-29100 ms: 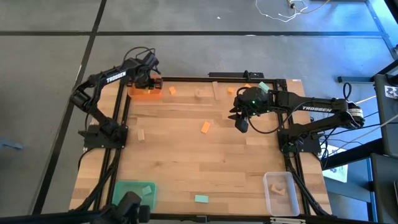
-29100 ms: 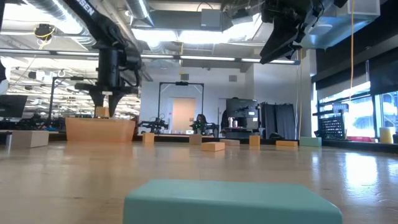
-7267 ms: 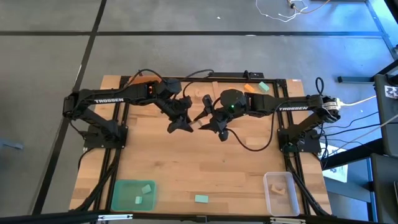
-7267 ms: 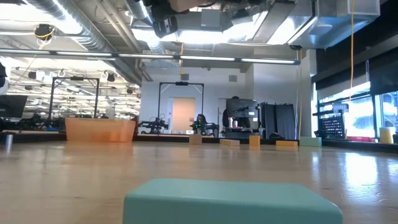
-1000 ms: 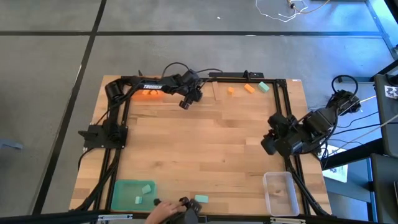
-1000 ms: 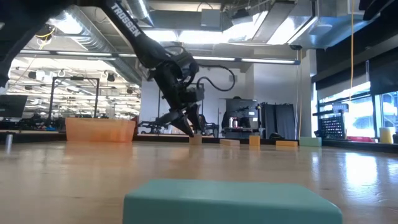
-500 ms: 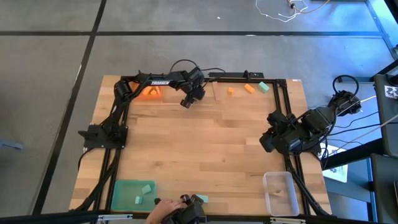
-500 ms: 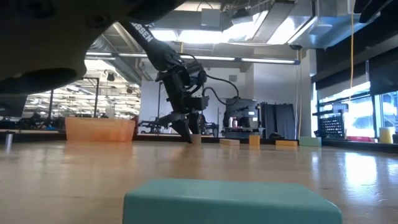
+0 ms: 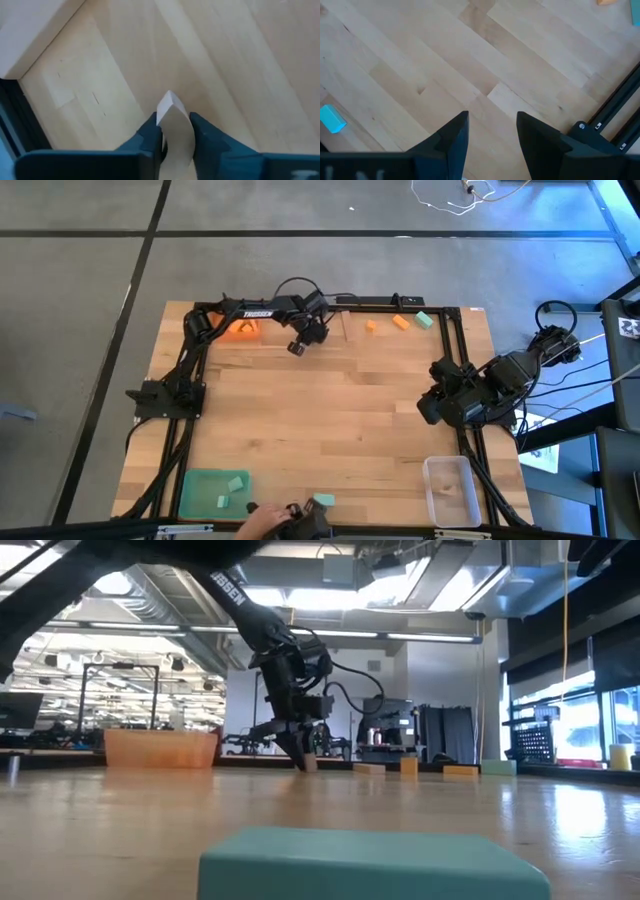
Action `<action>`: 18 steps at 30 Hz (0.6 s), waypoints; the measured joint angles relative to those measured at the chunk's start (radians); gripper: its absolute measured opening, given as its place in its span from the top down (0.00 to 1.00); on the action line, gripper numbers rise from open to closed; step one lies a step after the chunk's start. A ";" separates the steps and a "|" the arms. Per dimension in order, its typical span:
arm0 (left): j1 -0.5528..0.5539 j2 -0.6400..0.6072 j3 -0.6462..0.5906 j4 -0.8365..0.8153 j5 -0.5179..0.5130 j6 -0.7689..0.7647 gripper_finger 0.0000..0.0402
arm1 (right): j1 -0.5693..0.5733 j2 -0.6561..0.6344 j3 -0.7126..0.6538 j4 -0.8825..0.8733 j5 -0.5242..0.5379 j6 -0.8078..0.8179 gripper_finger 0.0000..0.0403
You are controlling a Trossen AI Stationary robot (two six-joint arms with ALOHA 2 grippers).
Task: Sort & place blocks by color
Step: Put the brown block into the transparent bin
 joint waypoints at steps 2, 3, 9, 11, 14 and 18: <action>-0.011 0.000 0.000 -0.010 -0.019 -0.008 0.85 | 0.000 0.000 0.000 0.000 0.000 -0.001 0.59; -0.017 0.000 0.000 -0.010 -0.031 -0.026 0.85 | 0.000 0.000 0.000 0.000 0.000 -0.001 0.59; -0.045 0.006 0.080 -0.131 0.009 -0.167 0.85 | 0.000 0.000 0.000 0.001 0.000 -0.002 0.59; -0.055 0.005 0.142 -0.195 0.050 -0.201 0.85 | 0.000 0.000 0.000 0.001 0.000 -0.002 0.59; -0.069 0.004 0.254 -0.307 0.110 -0.245 0.85 | 0.000 0.000 0.000 0.001 0.000 -0.002 0.59; -0.088 0.004 0.422 -0.400 0.215 -0.315 0.85 | 0.000 0.000 0.000 0.001 0.000 -0.005 0.59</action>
